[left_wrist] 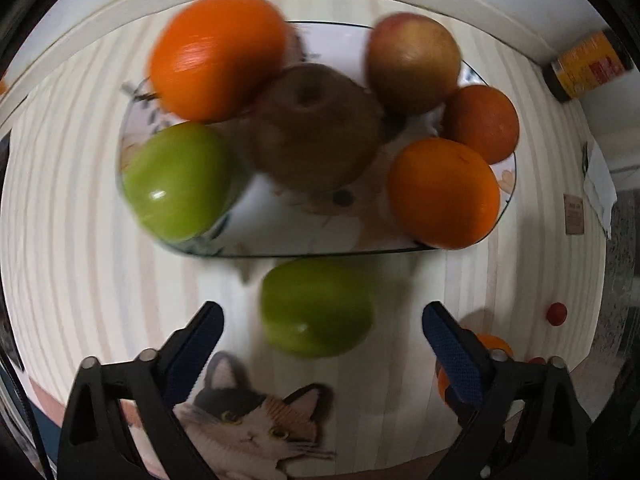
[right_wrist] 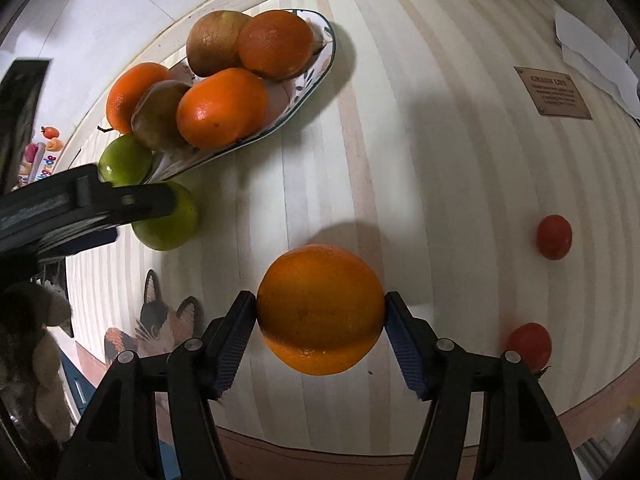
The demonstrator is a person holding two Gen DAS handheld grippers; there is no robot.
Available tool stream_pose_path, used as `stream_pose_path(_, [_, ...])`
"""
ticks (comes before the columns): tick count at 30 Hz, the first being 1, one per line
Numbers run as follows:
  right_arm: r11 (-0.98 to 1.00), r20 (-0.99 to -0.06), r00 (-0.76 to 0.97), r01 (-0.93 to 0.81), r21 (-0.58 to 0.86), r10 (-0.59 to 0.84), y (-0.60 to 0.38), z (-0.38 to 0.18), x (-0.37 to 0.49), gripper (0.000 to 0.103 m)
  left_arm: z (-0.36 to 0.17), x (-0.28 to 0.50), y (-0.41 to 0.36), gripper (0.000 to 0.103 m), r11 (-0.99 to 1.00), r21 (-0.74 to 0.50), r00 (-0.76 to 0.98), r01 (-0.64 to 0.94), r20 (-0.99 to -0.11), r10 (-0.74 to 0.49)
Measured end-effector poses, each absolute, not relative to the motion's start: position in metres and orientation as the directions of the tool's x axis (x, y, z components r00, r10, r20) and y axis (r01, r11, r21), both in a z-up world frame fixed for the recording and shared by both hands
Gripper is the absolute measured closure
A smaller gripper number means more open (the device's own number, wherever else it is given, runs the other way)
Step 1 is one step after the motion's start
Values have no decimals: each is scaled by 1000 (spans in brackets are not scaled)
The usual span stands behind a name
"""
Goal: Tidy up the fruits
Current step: 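Grasp the green apple with the left tool while the right tool grasps a tangerine, then lift the green apple with the left tool while the right tool carries the tangerine to the plate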
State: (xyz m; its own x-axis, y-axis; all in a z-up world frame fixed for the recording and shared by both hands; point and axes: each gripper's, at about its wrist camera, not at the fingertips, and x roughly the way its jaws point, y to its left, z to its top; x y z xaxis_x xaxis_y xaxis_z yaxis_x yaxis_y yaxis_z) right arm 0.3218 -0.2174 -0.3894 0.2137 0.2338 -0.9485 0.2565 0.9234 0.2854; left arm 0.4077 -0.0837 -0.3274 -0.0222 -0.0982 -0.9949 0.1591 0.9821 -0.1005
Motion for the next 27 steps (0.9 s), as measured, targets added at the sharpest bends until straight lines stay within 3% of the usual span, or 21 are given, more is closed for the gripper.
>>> stream_pose_path(3, [928,-951,212,250,277,227,-215,-389,323,35,-331,407,-89,45,983,-51,-5,178,-999,-51])
stream_pose_path(8, [935,-952,205,229,271,226,-210,-387,327,35,-327,396,-71,45,986,-74,14,149,-997,-77])
stream_pose_path(15, [909,-914,167,138,393,370,-191,-383,321,35,-315,336,-32,45,985,-83,-14,153,-997,-82])
stream_pose_path(19, [917,-917,127,88,389,377,-173,-388,313,35,-316,310,-13,45,988,-98,-35,119,-995,-95])
stream_pose_path(27, [898,-908,114,141,417,403,-176,-403,310,34,-328,299,15,45,991,-130,-22,42,-991,-129])
